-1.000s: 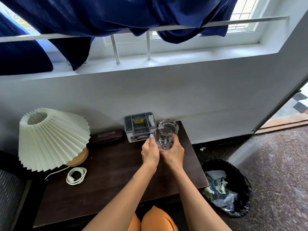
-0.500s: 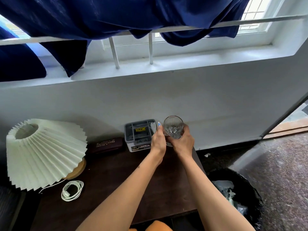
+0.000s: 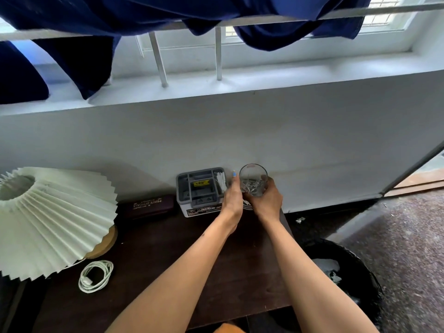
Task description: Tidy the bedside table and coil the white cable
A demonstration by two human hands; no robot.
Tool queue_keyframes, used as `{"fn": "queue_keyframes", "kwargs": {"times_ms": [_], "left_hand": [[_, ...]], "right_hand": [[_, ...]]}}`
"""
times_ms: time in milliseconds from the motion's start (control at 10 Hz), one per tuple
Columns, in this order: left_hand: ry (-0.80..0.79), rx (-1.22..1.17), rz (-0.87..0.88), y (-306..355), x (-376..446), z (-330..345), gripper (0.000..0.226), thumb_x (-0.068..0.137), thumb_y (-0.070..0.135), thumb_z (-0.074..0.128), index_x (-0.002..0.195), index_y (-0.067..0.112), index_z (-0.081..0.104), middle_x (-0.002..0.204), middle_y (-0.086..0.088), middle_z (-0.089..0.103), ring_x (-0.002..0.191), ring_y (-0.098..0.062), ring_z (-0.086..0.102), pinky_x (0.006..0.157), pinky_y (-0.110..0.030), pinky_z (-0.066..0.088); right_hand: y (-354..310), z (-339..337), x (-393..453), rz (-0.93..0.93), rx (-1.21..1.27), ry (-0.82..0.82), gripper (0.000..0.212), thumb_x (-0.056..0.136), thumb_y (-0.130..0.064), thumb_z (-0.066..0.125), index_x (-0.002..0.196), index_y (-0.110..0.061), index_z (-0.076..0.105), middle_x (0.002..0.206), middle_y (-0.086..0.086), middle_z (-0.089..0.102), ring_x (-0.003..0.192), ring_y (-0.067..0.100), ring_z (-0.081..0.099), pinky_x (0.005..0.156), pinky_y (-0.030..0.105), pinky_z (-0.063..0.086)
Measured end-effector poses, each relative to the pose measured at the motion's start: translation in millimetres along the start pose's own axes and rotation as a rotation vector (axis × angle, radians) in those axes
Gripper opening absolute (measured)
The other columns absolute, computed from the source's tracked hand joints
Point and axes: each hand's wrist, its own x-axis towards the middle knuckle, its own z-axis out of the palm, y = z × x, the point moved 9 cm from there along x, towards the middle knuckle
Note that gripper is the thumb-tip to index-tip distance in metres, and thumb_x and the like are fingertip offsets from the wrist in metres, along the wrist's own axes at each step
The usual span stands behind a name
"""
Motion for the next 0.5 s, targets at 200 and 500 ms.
{"fn": "queue_keyframes", "kwargs": {"times_ms": [200,500], "left_hand": [[-0.004,-0.024,-0.011,-1.8,3.1,1.3,0.071,0.092,0.063,0.014,0.143,0.019,0.037,0.149,-0.003,0.041,0.139,-0.018,0.035,0.116,-0.039,0.025],[-0.007,-0.039,-0.009,-5.6,-4.2,-2.5,0.068,0.095,0.058,0.018,0.139,0.014,0.045,0.143,-0.004,0.049,0.135,-0.018,0.040,0.114,-0.037,0.028]], "right_hand": [[2.0,2.0,0.5,0.020,0.018,-0.004,0.055,0.067,-0.025,0.082,0.115,-0.013,0.057,0.113,0.011,0.069,0.109,0.030,0.062,0.085,0.030,0.046],[5.7,10.1,1.7,0.012,-0.027,-0.028,0.052,0.078,-0.023,0.074,0.123,-0.010,0.051,0.119,0.013,0.065,0.112,0.034,0.060,0.088,0.034,0.046]]}}
